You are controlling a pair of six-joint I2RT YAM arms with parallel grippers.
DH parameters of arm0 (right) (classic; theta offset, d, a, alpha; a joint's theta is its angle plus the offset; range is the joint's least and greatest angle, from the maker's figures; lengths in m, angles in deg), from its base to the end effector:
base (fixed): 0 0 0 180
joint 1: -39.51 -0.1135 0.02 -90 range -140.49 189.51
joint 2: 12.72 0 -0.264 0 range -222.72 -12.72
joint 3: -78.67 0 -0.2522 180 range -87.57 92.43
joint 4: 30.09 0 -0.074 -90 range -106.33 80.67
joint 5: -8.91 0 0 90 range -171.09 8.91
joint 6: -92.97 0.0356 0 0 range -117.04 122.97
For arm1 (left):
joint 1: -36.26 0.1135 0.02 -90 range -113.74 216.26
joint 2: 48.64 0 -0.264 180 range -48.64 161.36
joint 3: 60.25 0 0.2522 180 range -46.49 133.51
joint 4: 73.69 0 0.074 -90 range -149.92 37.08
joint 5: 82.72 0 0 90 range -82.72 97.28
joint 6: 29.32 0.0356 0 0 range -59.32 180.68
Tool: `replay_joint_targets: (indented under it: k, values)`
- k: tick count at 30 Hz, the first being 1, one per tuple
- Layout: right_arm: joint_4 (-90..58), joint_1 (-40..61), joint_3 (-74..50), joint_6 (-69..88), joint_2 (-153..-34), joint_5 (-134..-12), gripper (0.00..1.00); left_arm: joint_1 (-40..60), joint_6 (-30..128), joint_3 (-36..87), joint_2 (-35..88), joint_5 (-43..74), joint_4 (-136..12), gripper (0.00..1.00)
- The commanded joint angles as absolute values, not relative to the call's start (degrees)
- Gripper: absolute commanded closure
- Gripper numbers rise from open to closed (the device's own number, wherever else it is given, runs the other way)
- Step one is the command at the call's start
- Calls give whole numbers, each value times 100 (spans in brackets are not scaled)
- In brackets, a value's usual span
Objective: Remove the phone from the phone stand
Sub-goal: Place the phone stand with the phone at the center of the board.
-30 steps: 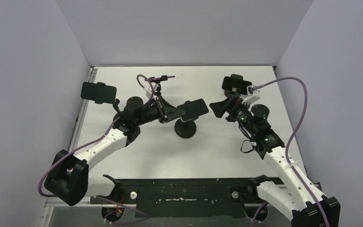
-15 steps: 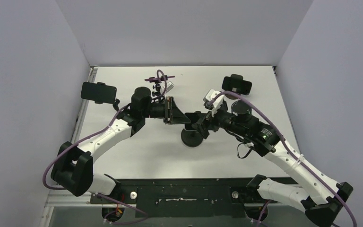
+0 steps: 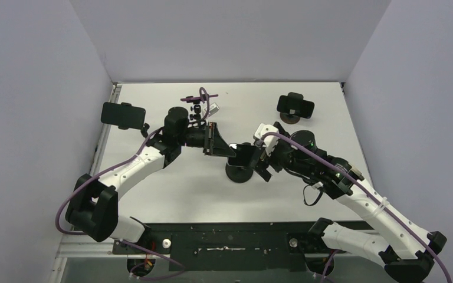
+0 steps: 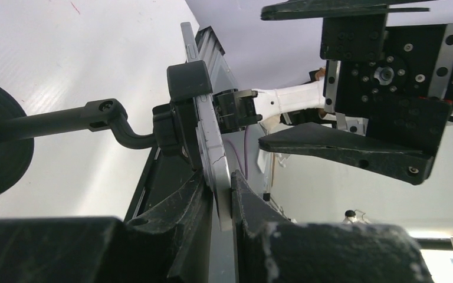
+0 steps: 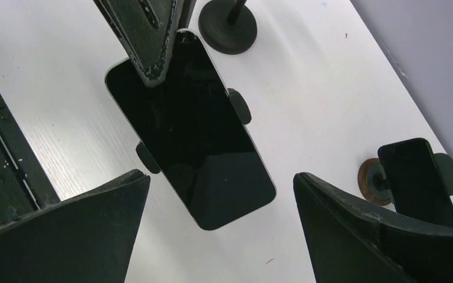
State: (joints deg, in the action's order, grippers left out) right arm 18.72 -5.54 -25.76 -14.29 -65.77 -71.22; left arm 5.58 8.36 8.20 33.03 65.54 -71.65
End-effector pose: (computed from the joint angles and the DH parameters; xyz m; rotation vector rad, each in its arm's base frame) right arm 0.1314 0.1402 0.3728 -1.1563 1.6998 0.4784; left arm 0.2569 -0.1876 0.2926 0.4618 2.1294 -1.8513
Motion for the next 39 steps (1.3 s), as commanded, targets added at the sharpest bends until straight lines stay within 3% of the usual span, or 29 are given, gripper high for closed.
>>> replay_joint_targets:
  k: [1, 11, 21, 39]
  values:
    - [2053, -596, -2653, -1535, -6502, -7314, 0, 661, 1009, 1246, 3107, 7133, -7725, 100]
    - [2123, -995, -2928, -2016, -6613, -7894, 1, 630, 1250, 1413, 3143, 7184, -7436, 100]
    - [1289, -998, -3211, -2871, -6513, -7944, 0, 604, 1312, 1324, 3039, 7181, -7395, 100]
    - [1073, -1129, -3260, -3298, -7071, -7896, 1, 473, 1347, 1406, 2991, 7228, -7400, 100]
